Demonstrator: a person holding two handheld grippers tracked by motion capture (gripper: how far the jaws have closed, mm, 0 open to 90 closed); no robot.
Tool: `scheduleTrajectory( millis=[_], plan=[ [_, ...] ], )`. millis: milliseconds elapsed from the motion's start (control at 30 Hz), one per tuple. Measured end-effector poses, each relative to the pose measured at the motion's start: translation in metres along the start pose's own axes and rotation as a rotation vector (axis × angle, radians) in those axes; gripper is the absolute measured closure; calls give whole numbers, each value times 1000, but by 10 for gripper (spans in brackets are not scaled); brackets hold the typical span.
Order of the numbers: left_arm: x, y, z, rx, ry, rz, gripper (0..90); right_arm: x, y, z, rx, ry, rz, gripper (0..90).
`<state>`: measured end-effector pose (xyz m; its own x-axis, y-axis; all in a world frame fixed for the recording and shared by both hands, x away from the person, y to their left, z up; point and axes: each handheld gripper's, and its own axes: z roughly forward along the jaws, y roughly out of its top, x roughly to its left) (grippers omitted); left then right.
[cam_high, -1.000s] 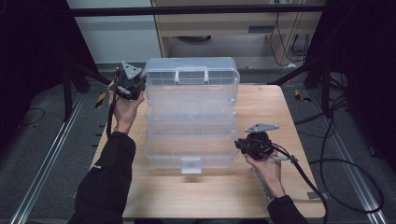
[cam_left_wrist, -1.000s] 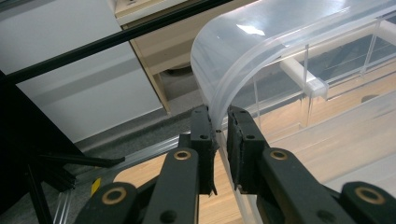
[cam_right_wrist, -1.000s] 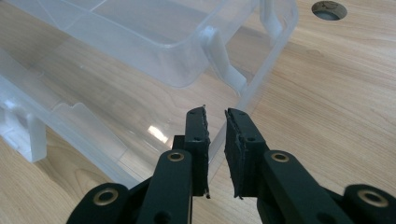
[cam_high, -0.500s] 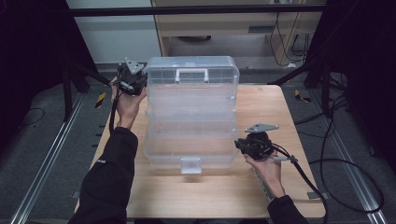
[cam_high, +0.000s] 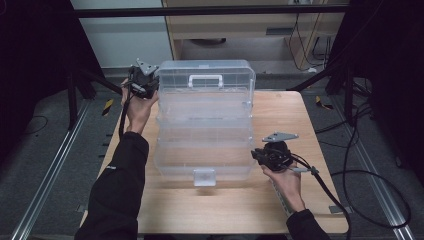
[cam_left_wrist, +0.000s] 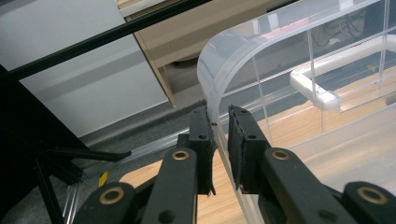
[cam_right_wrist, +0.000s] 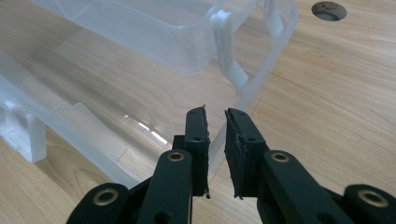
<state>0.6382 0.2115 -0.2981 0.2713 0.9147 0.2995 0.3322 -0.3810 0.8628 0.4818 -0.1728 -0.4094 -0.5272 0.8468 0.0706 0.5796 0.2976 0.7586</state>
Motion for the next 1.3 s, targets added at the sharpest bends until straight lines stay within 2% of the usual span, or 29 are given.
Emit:
scheduleTrajectory(
  millis=[233, 567, 733, 867, 1300],
  plan=[
    [4, 2, 9, 10, -12, -25, 799, 0, 0, 0, 0, 0, -3, 791],
    [4, 3, 18, 12, -6, -29, 800, 0, 0, 0, 0, 1, 1, 791],
    [5, 3, 20, 13, -7, -23, 799, 0, 0, 0, 0, 0, 2, 791],
    [5, 5, 22, 36, -4, -3, 794, 0, 0, 0, -1, -2, 1, 792],
    [5, 8, 33, 53, 0, -36, 799, 0, 0, 0, -1, -5, 4, 793]
  ],
)
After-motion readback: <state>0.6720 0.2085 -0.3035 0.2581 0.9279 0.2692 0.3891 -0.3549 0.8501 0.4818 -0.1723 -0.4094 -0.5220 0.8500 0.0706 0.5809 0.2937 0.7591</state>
